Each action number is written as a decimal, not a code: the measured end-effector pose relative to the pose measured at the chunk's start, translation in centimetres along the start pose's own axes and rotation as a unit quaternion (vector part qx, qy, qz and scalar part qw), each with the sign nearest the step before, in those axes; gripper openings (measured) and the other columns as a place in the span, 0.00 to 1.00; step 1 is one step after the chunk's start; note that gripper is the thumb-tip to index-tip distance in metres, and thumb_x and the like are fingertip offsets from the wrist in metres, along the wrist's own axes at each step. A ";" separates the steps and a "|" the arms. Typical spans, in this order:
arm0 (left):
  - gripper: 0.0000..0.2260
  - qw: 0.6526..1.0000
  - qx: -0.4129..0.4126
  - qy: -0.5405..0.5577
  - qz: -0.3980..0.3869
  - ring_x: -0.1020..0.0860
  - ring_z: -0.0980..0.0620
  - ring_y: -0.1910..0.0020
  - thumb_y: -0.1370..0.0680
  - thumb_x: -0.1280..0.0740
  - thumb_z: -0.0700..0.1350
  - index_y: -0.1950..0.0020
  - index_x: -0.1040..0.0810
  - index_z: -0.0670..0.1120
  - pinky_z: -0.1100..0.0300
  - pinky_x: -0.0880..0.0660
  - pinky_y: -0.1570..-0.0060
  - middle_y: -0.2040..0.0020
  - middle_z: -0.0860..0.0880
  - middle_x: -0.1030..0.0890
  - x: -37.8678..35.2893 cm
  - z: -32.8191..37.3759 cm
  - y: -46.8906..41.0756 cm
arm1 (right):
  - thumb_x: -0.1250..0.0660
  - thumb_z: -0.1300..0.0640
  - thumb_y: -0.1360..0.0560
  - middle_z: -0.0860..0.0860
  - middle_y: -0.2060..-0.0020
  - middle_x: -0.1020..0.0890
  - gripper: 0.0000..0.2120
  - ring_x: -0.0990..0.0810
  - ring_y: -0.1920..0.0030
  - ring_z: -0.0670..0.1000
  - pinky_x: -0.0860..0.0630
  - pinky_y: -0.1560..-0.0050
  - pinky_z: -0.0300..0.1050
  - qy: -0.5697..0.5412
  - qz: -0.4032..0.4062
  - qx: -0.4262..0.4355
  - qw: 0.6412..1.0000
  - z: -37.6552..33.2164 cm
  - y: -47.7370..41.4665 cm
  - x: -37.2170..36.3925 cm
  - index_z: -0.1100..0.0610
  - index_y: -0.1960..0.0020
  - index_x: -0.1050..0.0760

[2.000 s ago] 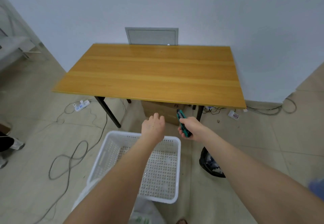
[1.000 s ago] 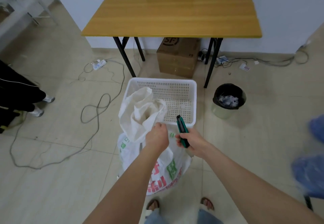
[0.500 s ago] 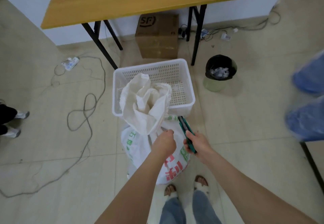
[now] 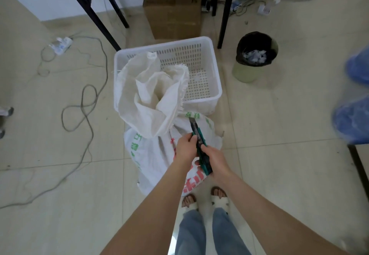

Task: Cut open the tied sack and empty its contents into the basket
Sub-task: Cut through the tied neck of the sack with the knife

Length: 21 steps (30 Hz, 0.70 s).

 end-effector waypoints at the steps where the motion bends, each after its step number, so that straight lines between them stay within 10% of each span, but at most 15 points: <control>1: 0.13 1.000 0.001 0.001 0.002 0.21 0.44 0.59 0.19 0.44 0.40 0.57 0.23 0.47 0.51 0.23 0.57 0.56 0.41 0.19 -0.1 -0.3 -0.1 | 0.39 0.56 0.20 0.56 0.65 0.20 0.10 0.23 0.70 0.51 0.29 0.72 0.42 0.004 0.001 0.003 1.000 0.2 -0.2 0.0 0.58 0.55 0.22; 16: 0.09 1.000 -0.010 0.024 -0.015 0.22 0.48 0.58 0.19 0.43 0.40 0.46 0.24 0.44 0.52 0.22 0.51 0.55 0.44 0.20 -0.8 -0.5 -0.4 | 0.37 0.43 0.23 0.54 0.75 0.25 0.21 0.30 0.77 0.49 0.34 0.77 0.40 0.011 0.047 0.008 0.999 0.8 -1.4 0.5 0.60 0.63 0.25; 21: 0.10 1.000 0.006 0.016 -0.011 0.20 0.43 0.50 0.19 0.44 0.42 0.46 0.23 0.47 0.47 0.22 0.46 0.50 0.43 0.18 -0.1 -0.2 -0.5 | 0.39 0.45 0.21 0.55 0.66 0.18 0.17 0.20 0.68 0.51 0.24 0.64 0.43 0.096 0.009 0.033 0.995 0.2 -2.2 0.4 0.57 0.55 0.21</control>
Point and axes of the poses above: each hand's wrist, its own y-axis away from the middle knuckle, its own x-axis out of the back of the hand, z = x × y, the point moved 2 cm from there along -y, towards the middle knuckle
